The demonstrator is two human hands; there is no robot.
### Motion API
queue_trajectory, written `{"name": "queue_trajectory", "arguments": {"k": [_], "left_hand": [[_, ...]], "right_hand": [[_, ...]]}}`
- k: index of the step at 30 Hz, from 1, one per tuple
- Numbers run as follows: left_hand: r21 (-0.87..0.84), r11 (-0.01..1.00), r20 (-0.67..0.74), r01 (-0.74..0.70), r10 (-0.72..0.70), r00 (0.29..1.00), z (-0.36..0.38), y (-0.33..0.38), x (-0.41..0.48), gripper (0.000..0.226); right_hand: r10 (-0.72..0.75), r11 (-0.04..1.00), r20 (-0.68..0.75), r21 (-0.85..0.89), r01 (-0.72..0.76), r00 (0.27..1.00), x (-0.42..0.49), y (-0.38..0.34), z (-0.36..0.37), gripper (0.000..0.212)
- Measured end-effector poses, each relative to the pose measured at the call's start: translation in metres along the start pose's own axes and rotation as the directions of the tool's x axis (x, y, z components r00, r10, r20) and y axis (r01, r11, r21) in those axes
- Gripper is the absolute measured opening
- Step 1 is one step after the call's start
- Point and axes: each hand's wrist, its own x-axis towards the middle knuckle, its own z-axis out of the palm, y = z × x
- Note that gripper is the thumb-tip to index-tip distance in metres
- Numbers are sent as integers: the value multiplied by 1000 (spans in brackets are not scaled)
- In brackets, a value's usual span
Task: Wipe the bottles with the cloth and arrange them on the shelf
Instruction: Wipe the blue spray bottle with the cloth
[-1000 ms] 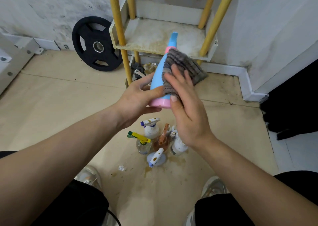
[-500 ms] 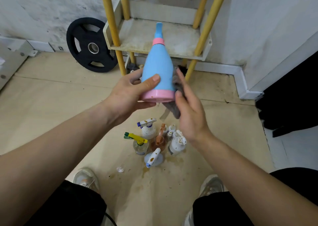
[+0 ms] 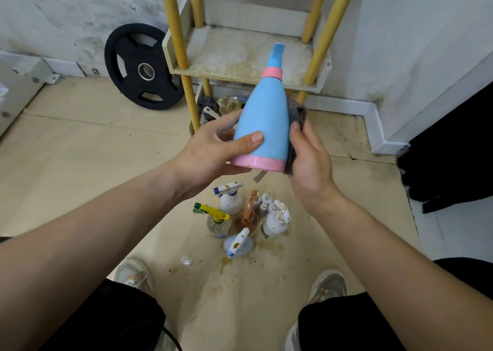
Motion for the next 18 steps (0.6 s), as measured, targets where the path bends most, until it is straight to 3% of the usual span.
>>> {"name": "queue_trajectory", "arguments": {"k": [3, 7, 9, 12, 14, 18], "left_hand": [[-28, 1000, -73, 2, -4, 997, 0, 3, 1, 54], [78, 996, -189, -31, 45, 981, 2, -1, 3, 49], [200, 974, -232, -103, 149, 961, 5, -8, 5, 50], [415, 887, -213, -203, 312, 926, 10, -15, 3, 56], [597, 782, -202, -181, 365, 909, 14, -17, 2, 72], [677, 717, -200, -163, 393, 897, 22, -17, -4, 76]], "right_hand": [[57, 997, 29, 47, -59, 998, -11, 7, 4, 44], [-203, 915, 109, -332, 228, 973, -21, 15, 5, 46], [-256, 861, 154, -412, 298, 954, -23, 17, 10, 47], [-233, 894, 112, -368, 258, 966, -18, 16, 13, 50], [-219, 915, 68, -332, 229, 973, -10, 16, 10, 53], [-294, 810, 101, -502, 304, 950, -8, 17, 5, 56]]}}
